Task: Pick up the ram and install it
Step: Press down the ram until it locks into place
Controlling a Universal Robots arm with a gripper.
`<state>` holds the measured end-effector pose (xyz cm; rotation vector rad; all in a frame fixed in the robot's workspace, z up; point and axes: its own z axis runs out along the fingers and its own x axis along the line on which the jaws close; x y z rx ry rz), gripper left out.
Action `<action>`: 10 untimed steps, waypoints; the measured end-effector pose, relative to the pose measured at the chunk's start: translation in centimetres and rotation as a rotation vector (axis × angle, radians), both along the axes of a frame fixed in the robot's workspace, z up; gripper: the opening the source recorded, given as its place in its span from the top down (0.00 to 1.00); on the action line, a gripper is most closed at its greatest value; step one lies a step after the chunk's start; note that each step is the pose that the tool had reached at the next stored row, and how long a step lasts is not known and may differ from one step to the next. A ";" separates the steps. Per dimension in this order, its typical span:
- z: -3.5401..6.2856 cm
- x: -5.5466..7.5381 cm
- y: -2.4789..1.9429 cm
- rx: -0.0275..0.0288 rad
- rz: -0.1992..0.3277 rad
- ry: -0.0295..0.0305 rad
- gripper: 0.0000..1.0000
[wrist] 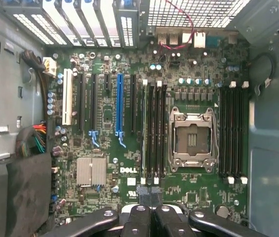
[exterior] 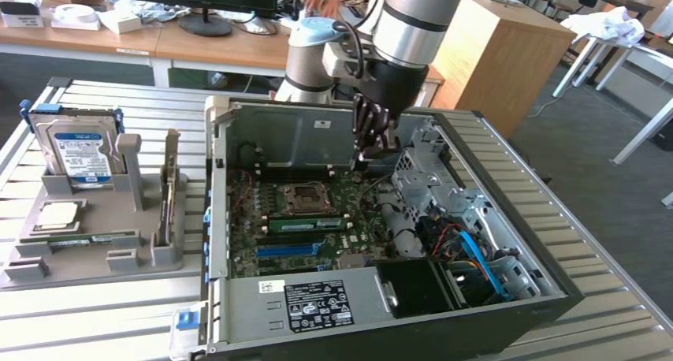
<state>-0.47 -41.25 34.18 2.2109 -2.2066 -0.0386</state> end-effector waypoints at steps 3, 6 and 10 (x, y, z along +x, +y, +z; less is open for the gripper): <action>0.00 0.0 0.00 -0.0001 0.000 0.0000 0.90; 0.00 0.0 0.00 0.0000 0.000 0.0000 0.90; -0.10 0.0 0.01 0.0002 0.000 -0.0001 0.90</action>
